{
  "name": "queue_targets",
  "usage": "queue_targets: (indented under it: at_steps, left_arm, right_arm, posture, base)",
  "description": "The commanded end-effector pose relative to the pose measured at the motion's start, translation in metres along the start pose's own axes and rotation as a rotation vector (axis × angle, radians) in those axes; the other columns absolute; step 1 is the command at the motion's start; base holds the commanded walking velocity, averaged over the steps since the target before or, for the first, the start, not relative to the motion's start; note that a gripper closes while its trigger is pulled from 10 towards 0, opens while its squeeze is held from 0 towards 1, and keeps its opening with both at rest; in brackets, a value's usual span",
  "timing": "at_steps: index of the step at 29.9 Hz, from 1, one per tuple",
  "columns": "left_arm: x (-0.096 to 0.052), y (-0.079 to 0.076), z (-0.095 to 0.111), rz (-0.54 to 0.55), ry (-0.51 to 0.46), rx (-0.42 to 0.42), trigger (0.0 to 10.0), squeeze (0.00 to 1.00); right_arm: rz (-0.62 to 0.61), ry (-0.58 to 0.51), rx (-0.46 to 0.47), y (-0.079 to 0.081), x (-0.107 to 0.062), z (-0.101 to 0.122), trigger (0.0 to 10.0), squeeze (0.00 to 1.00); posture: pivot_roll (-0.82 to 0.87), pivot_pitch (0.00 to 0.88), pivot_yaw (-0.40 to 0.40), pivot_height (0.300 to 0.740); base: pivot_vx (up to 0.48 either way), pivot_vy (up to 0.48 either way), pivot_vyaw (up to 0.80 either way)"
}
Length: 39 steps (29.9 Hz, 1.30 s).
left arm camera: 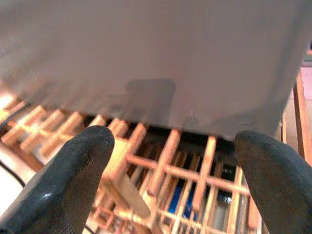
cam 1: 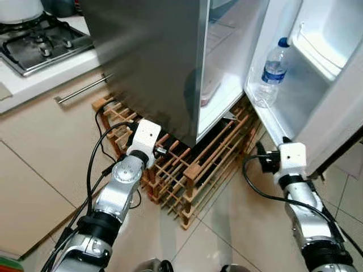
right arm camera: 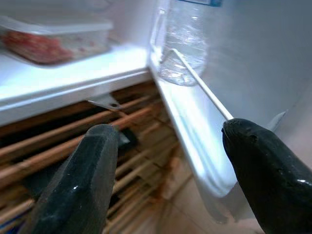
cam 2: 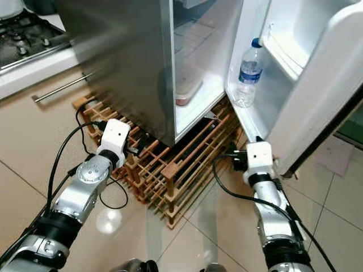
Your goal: Restocking fridge
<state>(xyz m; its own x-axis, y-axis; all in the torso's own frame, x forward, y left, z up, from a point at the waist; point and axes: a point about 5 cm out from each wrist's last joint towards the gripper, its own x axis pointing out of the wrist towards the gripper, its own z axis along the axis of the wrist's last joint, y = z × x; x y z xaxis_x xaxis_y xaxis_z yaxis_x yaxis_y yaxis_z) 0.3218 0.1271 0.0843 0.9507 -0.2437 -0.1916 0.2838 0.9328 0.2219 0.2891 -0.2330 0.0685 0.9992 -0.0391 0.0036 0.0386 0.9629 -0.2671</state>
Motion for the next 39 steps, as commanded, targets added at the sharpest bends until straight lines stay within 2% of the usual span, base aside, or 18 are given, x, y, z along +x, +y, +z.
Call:
queue_targets:
  at_steps: [1,2,4,5,6,8,12,13,14,15,17,19,20,21,22,23,28,39]
  left_arm:
    - [-0.001,-0.002,-0.003,0.007,-0.009,0.002,10.0,0.0]
    - [-0.001,-0.003,-0.004,0.009,-0.01,-0.004,10.0,0.0]
    - [-0.001,-0.004,-0.004,0.013,-0.015,-0.006,10.0,0.0]
    - [-0.001,-0.004,-0.004,0.016,-0.017,-0.014,10.0,0.0]
    - [-0.001,-0.003,-0.003,0.018,-0.018,-0.014,10.0,0.0]
    - [-0.001,-0.002,-0.003,0.021,-0.019,-0.012,10.0,0.0]
    - [0.0,0.0,-0.003,0.028,-0.018,-0.015,10.0,0.0]
    - [0.001,0.001,-0.003,0.03,-0.018,-0.014,10.0,0.0]
    - [0.002,0.001,-0.003,0.037,-0.014,0.007,10.0,0.0]
    - [0.002,0.001,-0.004,0.042,-0.009,0.006,10.0,0.0]
    - [0.003,0.002,-0.005,0.044,-0.006,0.004,10.0,0.0]
    - [0.003,0.006,-0.009,0.078,0.014,0.003,10.0,0.0]
    - [0.003,0.006,-0.009,0.078,0.014,0.003,10.0,0.0]
    - [-0.001,0.026,-0.021,0.219,0.063,-0.016,10.0,0.0]
    - [-0.001,0.026,-0.021,0.219,0.063,-0.016,10.0,0.0]
    - [-0.006,0.042,-0.03,0.319,0.098,-0.035,10.0,0.0]
    - [-0.015,0.055,-0.035,0.352,0.09,-0.064,10.0,0.0]
    - [-0.009,0.033,-0.024,0.292,0.019,-0.037,10.0,0.0]
  right_arm:
    - [-0.111,0.022,-0.068,-0.028,-0.001,-0.004,10.0,0.21]
    - [-0.132,0.03,-0.084,-0.034,-0.002,-0.006,10.0,0.21]
    - [-0.243,0.09,-0.178,-0.061,-0.008,-0.014,10.0,0.21]
    - [-0.343,0.138,-0.239,-0.087,-0.016,-0.019,10.0,0.21]
    - [-0.378,0.153,-0.27,-0.097,-0.019,-0.019,10.0,0.21]
    - [-0.417,0.168,-0.298,-0.109,-0.024,-0.019,10.0,0.21]
    - [-0.418,0.146,-0.26,-0.111,-0.024,-0.017,10.0,0.21]
    - [-0.372,0.105,-0.214,-0.102,-0.02,-0.014,10.0,0.21]
    - [-0.247,0.02,-0.131,-0.074,-0.012,-0.006,10.0,0.21]
    - [-0.178,-0.006,-0.081,-0.057,-0.009,-0.004,10.0,0.21]
    - [-0.139,-0.016,-0.053,-0.047,-0.008,-0.003,10.0,0.21]
    - [-0.008,-0.01,0.025,-0.015,-0.008,-0.006,10.0,0.21]
    - [-0.008,-0.01,0.025,-0.015,-0.008,-0.006,10.0,0.21]
    - [0.129,0.007,0.094,0.022,-0.016,-0.01,10.0,0.21]
    - [0.129,0.007,0.094,0.022,-0.016,-0.01,10.0,0.21]
    - [0.17,0.035,0.141,0.038,-0.023,-0.015,10.0,0.21]
    - [0.179,0.069,0.174,0.046,-0.033,-0.022,10.0,0.18]
    - [0.201,0.096,0.195,0.051,-0.035,-0.022,10.0,0.27]
  posture:
    - [-0.14,0.052,0.037,0.74]
    - [-0.14,0.052,0.037,0.74]
    - [-0.14,0.055,0.035,0.74]
    - [-0.14,0.056,0.035,0.74]
    - [-0.14,0.058,0.037,0.74]
    - [-0.14,0.06,0.037,0.74]
    - [-0.15,0.062,0.039,0.74]
    - [-0.15,0.062,0.041,0.74]
    - [-0.15,0.061,0.041,0.74]
    - [-0.15,0.061,0.042,0.74]
    - [-0.15,0.061,0.042,0.74]
    - [-0.15,0.06,0.042,0.74]
    - [-0.15,0.06,0.042,0.74]
    - [-0.14,0.06,0.04,0.74]
    - [-0.14,0.06,0.04,0.74]
    - [-0.14,0.061,0.038,0.74]
    - [-0.13,0.063,0.038,0.74]
    - [-0.13,0.058,0.031,0.74]
  base:
    - [0.0,0.0,0.0]
    - [0.0,0.0,0.0]
    - [0.0,0.0,0.0]
    - [0.0,0.0,0.0]
    - [0.0,0.0,0.0]
    - [0.0,0.0,0.0]
    - [0.0,0.0,0.0]
    - [0.0,0.0,0.0]
    - [0.0,0.0,0.0]
    - [0.0,0.0,0.0]
    - [0.0,0.0,0.0]
    - [0.0,0.0,0.0]
    - [0.0,0.0,0.0]
    - [0.0,0.0,0.0]
    - [0.0,0.0,0.0]
    - [0.0,0.0,0.0]
    - [0.0,0.0,0.0]
    - [0.0,0.0,0.36]
